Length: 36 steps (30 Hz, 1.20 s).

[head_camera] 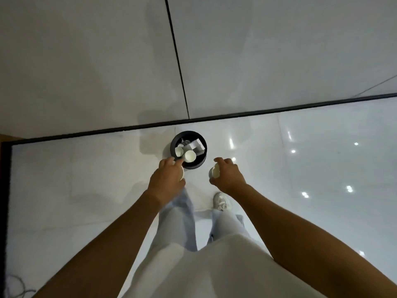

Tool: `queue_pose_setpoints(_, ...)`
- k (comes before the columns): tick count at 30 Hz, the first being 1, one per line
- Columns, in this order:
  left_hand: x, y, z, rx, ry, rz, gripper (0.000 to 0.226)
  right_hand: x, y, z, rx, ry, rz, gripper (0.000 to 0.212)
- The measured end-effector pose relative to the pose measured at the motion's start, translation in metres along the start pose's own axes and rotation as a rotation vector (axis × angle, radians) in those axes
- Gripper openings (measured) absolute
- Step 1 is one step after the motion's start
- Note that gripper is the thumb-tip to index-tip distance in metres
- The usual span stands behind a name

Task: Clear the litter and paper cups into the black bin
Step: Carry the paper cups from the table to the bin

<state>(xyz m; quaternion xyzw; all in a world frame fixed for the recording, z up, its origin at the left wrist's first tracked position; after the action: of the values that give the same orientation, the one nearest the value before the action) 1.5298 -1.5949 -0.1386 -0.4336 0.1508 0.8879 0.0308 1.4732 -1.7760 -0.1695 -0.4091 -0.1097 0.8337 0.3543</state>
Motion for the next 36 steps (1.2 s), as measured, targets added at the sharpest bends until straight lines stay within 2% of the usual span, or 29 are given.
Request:
queue_pose_setpoints(6,-0.023,-0.042,-0.074,0.107,-0.070,-0.099,0.068,0.032,-0.022,-0.057,0.158,0.036,-0.165,0.071)
queue_pose_setpoints(13,0.005,-0.069,-0.147,0.274,-0.041,-0.165,0.066,0.074,-0.017,-0.135,0.174,0.091,-0.227,0.072)
queue_pose_setpoints(17,0.038,-0.085,-0.197,0.219,-0.042,-0.119,0.065,0.110,0.005,-0.187,0.216,0.115,-0.303,0.071)
queue_pose_setpoints(25,0.116,-0.112,-0.284,0.225,-0.019,-0.095,0.065,0.187,0.050,-0.292,0.220,0.236,-0.369,0.064)
queue_pose_setpoints(31,0.160,-0.133,-0.321,0.189,-0.020,-0.046,0.066,0.237,0.076,-0.347,0.191,0.194,-0.305,0.066)
queue_pose_setpoints(36,0.180,-0.140,-0.337,0.193,-0.028,0.020,0.066,0.264,0.087,-0.375,0.162,0.074,-0.279,0.071)
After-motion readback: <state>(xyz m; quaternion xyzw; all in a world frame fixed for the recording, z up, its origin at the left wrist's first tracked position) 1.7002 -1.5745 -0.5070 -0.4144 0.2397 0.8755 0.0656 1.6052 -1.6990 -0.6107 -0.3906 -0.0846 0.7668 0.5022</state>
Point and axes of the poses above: each hand's wrist, its own z-axis away from the middle knuckle, its own x-axis out of the palm, y = z × x, the point moved 2 cm from there along -z, towards the middle knuckle, and after that the axes turned 5 degrees about -x, right-handed, at the moved point
